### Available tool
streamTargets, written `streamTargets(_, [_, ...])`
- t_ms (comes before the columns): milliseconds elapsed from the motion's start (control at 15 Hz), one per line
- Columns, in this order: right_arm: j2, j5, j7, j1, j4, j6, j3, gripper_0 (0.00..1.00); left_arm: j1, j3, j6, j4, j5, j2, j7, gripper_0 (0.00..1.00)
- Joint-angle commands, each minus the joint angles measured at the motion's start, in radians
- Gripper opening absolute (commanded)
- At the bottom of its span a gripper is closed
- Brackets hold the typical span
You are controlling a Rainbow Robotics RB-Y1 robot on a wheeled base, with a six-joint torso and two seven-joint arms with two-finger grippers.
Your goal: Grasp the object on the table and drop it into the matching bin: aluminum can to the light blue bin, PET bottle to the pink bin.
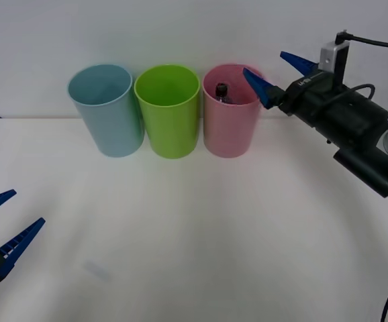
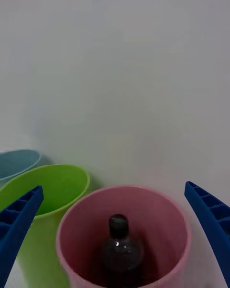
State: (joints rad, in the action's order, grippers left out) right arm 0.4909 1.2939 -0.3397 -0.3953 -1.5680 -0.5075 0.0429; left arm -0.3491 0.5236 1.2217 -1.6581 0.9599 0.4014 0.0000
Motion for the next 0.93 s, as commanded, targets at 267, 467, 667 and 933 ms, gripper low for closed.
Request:
streamTargets(267, [0.103,-0.088,0.008,0.191,-0.188,-0.016,0.0,1.0,0.0,0.0,0.0,0.0,0.0,0.0,0.0,1.0])
streamTargets(467, [0.153,-0.128,0.019,0.317,-0.28,-0.026,-0.009,1.0,0.0,0.0,0.0,0.0,0.0,0.0,0.0,1.0])
streamTargets(667, [0.16,-0.136,0.03,0.434,-0.343,-0.097,-0.058,1.0,0.0,0.0,0.0,0.0,0.0,0.0,0.0,1.0])
streamTargets(933, [0.16,-0.154,0.067,0.552,-0.377,-0.178,-0.101,1.0,0.0,0.0,0.0,0.0,0.0,0.0,0.0,1.0])
